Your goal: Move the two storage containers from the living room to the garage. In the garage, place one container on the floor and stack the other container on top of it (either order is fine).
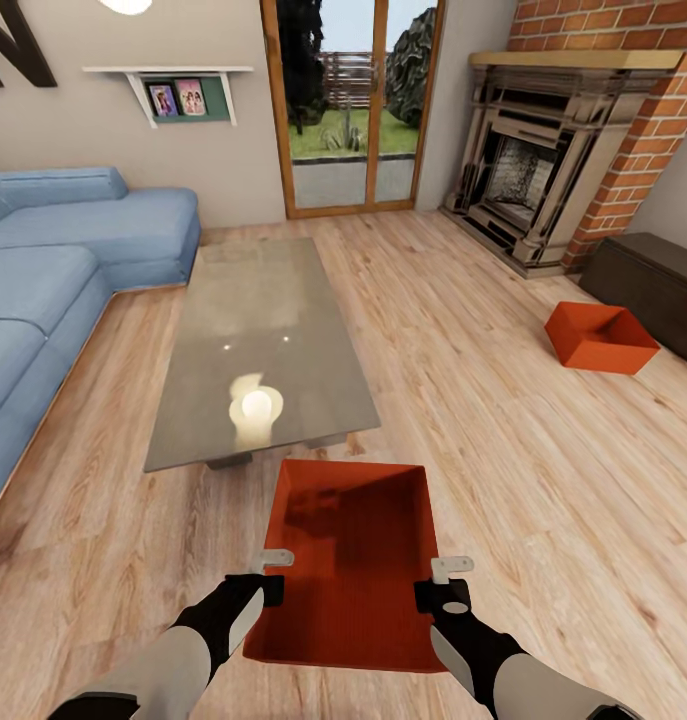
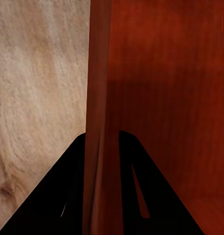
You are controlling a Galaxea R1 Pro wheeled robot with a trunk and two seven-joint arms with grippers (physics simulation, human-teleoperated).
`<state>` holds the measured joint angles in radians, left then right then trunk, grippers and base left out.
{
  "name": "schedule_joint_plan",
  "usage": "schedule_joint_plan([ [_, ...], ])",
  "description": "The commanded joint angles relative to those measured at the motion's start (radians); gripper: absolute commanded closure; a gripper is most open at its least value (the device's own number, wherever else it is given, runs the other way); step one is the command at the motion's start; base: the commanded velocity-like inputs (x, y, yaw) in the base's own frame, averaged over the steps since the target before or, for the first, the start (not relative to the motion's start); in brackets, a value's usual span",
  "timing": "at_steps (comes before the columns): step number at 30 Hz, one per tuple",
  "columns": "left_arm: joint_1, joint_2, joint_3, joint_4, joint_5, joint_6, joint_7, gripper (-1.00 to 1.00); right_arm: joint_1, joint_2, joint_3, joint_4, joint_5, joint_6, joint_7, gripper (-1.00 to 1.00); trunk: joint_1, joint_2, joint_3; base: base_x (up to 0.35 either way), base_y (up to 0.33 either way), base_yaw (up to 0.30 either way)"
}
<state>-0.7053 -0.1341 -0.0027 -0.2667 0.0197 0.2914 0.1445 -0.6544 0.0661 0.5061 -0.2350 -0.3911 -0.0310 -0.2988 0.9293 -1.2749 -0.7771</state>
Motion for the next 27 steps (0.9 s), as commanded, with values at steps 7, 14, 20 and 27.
schedule_joint_plan([
  [7,0.0,0.001,-0.011,-0.003,-0.015,0.008,0.011,1.0,-0.001,0.0,0.019,0.013,-0.017,-0.006,-0.008,1.0,-0.027,0.049,0.021,0.0,0.0,0.105],
  [14,0.0,0.001,-0.011,-0.004,-0.015,0.008,0.011,1.0,-0.001,-0.001,0.018,0.013,-0.017,-0.006,-0.008,1.0,-0.054,0.098,0.043,0.0,0.0,0.027],
  [20,0.0,0.001,-0.011,-0.009,-0.015,0.007,0.011,1.0,-0.001,-0.002,0.018,0.013,-0.017,-0.005,-0.008,1.0,-0.061,0.112,0.05,0.0,0.0,0.001],
  [27,0.0,0.001,-0.011,-0.012,-0.015,0.006,0.012,1.0,-0.001,-0.002,0.018,0.013,-0.017,-0.005,-0.008,1.0,-0.061,0.112,0.05,0.0,0.0,0.0],
])
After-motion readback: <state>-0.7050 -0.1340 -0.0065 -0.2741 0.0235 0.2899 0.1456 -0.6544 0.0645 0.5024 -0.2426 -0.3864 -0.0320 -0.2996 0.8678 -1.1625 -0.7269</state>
